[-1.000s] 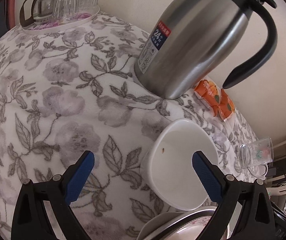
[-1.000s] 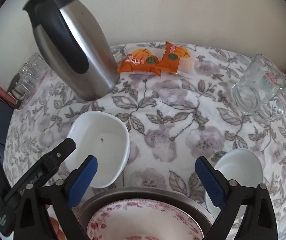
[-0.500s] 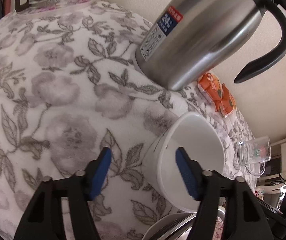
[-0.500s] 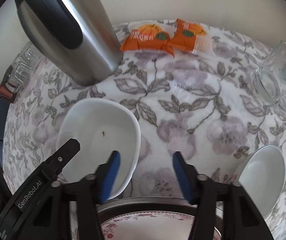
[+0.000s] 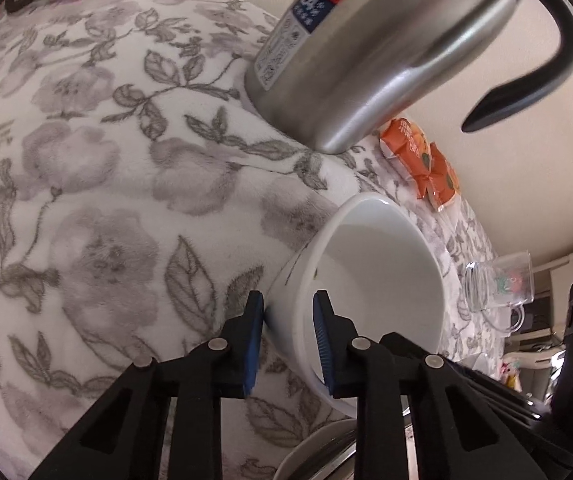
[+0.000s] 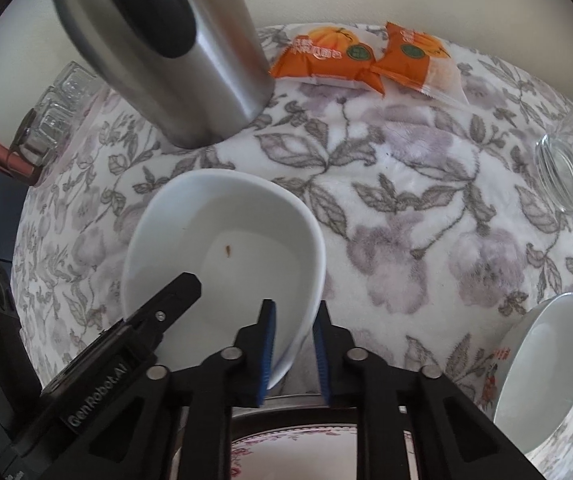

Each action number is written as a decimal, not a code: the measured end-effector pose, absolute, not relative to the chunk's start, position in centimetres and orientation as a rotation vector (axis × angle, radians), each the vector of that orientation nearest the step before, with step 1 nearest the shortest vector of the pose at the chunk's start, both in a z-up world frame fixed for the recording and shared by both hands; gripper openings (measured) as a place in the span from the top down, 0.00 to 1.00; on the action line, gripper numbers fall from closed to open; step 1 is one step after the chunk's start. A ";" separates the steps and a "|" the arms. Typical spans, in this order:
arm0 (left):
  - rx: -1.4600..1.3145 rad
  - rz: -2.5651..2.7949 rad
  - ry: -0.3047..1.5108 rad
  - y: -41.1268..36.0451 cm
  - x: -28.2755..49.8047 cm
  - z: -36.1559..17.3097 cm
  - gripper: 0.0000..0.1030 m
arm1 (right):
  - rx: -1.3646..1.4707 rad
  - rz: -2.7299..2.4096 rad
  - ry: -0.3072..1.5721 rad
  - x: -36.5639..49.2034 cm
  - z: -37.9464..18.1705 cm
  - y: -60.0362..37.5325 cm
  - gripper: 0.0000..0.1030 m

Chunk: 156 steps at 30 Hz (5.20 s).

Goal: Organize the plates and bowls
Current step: 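Close both grippers on the rim of the white square bowl, then lift the white square bowl and carry it toward the steel basin, then lower the white square bowl into the red-rimmed bowl in the basin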

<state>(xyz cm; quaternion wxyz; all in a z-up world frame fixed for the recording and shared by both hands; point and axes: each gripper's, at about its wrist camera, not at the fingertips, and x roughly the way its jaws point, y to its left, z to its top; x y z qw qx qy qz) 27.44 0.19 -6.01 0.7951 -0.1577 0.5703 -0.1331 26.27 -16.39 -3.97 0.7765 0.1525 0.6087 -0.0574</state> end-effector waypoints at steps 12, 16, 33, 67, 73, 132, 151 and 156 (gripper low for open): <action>-0.343 -0.319 1.169 0.6 27.4 -4.6 0.76 | 0.290 -0.088 1.242 26.0 -1.3 -16.2 0.83; -0.348 -0.336 1.132 0.9 27.2 -3.1 0.76 | 0.281 -0.072 1.216 25.7 -0.2 -16.1 0.83; -0.238 -0.409 1.061 -2.1 24.2 2.7 0.76 | 0.399 -0.076 1.080 20.6 5.0 -18.9 0.83; -0.055 -0.555 0.901 -8.6 12.9 12.2 0.76 | 0.543 -0.122 0.797 5.7 12.5 -22.6 0.82; -0.051 -0.561 0.880 -8.6 11.5 13.0 0.76 | 0.527 -0.129 0.771 4.1 13.5 -22.3 0.82; -0.006 -0.408 1.147 -5.7 9.0 4.6 0.73 | 0.449 -0.139 1.053 4.0 5.5 -17.7 0.80; -0.004 -0.384 1.208 -5.6 9.5 3.1 0.73 | 0.474 -0.133 1.114 4.6 3.6 -17.8 0.80; -0.002 -0.386 1.213 -5.7 9.6 3.0 0.73 | 0.461 -0.137 1.116 4.6 3.6 -17.7 0.80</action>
